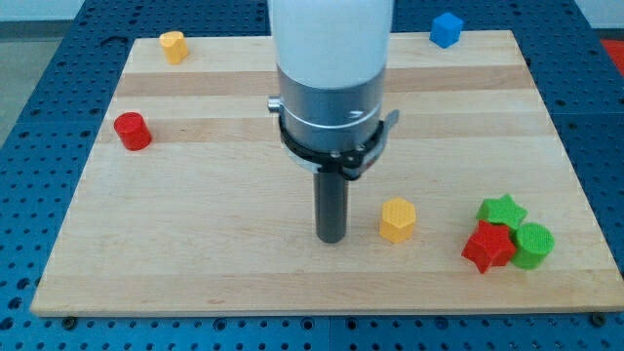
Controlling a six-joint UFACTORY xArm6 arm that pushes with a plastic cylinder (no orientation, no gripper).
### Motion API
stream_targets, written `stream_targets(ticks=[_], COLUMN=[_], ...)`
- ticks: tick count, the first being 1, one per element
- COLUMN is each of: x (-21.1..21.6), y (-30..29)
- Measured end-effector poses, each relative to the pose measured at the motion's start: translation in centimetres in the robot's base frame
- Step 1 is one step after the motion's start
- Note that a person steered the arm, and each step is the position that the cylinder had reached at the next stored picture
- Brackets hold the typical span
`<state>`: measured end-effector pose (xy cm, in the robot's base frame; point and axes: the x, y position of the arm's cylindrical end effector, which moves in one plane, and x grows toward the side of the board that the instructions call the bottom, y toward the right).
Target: Push the yellow hexagon to the left of the green star
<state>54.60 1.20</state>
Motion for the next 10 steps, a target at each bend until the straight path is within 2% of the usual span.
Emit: stream_targets(ticks=[2,5,6,8,9,10], x=[-1.9,-2.5,-3.3,-3.4,-3.5,-6.1], y=[7.3,2.9,5.5,14.9,14.4,13.3])
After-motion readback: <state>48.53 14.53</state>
